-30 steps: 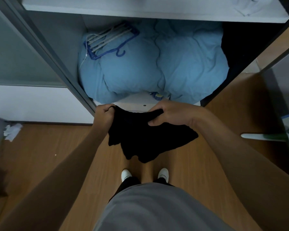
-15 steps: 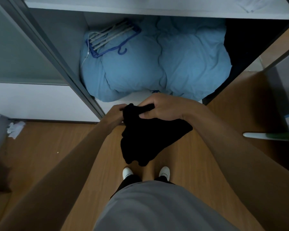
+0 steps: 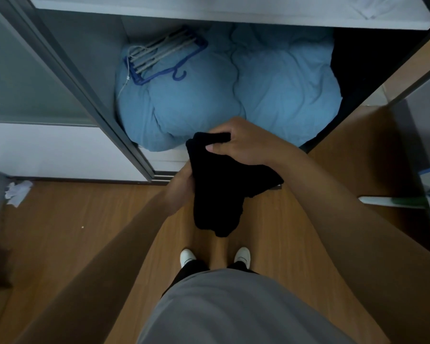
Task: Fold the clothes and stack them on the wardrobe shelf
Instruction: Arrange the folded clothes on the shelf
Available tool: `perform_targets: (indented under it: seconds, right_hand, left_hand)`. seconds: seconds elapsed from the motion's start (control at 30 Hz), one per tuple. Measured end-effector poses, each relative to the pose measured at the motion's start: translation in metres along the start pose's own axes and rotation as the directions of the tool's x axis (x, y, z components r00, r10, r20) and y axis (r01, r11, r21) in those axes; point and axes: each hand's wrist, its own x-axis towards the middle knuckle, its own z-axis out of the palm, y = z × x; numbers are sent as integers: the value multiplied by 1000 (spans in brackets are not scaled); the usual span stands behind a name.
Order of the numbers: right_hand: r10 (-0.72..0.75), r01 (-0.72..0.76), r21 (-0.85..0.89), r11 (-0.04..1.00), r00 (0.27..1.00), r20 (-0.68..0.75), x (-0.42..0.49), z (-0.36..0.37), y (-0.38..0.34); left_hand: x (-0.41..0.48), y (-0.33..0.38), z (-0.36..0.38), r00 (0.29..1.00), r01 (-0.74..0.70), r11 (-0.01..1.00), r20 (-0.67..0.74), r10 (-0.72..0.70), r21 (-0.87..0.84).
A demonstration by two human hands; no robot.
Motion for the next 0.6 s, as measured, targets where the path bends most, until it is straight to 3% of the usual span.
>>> perform_targets:
  seconds: [0.07,0.17,0.27,0.37,0.43,0.5,0.53,0.6]
  right_hand:
    - [33,-34,-7,999,999,-11,2,-8,-1]
    - [140,-135,71,988,988,-61,7,-21,1]
    - [241,-229,176,957,969,-52,11,-34,3]
    - [295,-263,292,920,953,-71,15,-38,4]
    - [314,-198,554,809,942,-122,17,-40,5]
    - [300,-80,830,552,948,-108,13,-44,16]
    - [308,-54,893,446,946,-97,7,-45,24]
    - [394,-86,927,364,916,-70,-9,-42,45]
  left_hand:
    - [-2,-1,-7,993,-5,1000,117,3,14]
    - [-11,7,-8,967,30,980,242,-78,195]
    - [-12,15,1,958,-113,824,282,-59,556]
    - [-10,22,8,968,-153,761,249,-11,631]
    - [-11,27,9,978,-139,818,205,26,558]
    - [-12,30,7,984,-128,896,170,60,425]
    - [-13,33,6,987,-128,925,138,84,356]
    - [-14,38,8,992,-120,966,75,105,231]
